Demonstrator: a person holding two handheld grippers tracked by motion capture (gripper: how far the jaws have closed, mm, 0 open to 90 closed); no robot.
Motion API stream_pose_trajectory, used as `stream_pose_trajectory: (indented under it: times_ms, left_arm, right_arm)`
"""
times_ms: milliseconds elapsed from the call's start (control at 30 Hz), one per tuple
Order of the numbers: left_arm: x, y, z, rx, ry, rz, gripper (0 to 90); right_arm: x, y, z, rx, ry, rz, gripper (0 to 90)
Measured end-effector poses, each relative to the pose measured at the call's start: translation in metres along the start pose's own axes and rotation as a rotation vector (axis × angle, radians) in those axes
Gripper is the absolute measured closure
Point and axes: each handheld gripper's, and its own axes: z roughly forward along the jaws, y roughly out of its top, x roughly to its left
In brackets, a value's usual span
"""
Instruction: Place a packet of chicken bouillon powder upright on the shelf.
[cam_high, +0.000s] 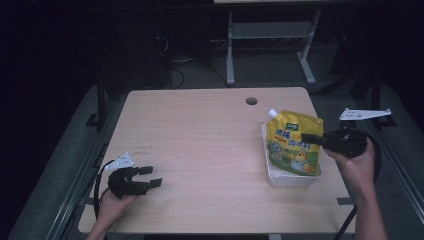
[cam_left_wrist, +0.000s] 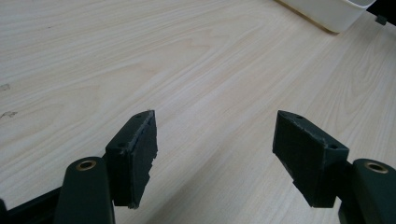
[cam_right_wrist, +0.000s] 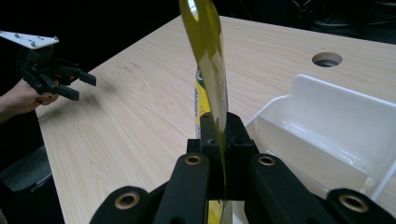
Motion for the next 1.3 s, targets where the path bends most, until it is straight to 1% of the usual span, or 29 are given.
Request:
stream_pose_trajectory:
  times_ms: [300, 433, 567, 700, 833, 967, 1133, 1300]
  left_arm:
    - [0.0, 0.0, 0.0, 0.002, 0.0, 0.002, 30.2]
    - [0.0, 0.0, 0.0, 0.0, -0.001, 0.0, 30.2]
    - [0.0, 0.0, 0.0, 0.001, -0.002, 0.0, 30.3]
    - [0.0, 0.0, 0.0, 0.001, -0.001, -0.001, 30.3]
    - [-0.002, 0.002, -0.001, -0.013, -0.014, -0.004, 30.3]
    - [-0.002, 0.001, 0.0, -0.003, -0.009, 0.002, 30.3]
    - [-0.001, 0.001, 0.0, -0.008, -0.011, -0.003, 30.3]
    - [-0.001, 0.001, 0.0, -0.005, -0.01, -0.002, 30.3]
  right_arm:
    - [-0.004, -0.009, 0.005, 0.006, 0.003, 0.02, 88.0]
    - [-0.006, -0.01, 0.007, 0.006, 0.002, 0.022, 87.8]
    - [-0.007, -0.015, 0.011, 0.022, -0.003, 0.032, 87.1]
    - [-0.009, -0.018, 0.013, 0.022, 0.0, 0.041, 86.5]
    - [-0.011, -0.02, 0.012, 0.024, -0.008, 0.047, 85.9]
    - [-0.012, -0.022, 0.01, 0.024, -0.013, 0.051, 85.2]
    - [-0.013, -0.025, 0.008, 0.025, -0.019, 0.055, 84.0]
    - [-0.017, -0.033, 0.005, 0.024, -0.026, 0.071, 83.6]
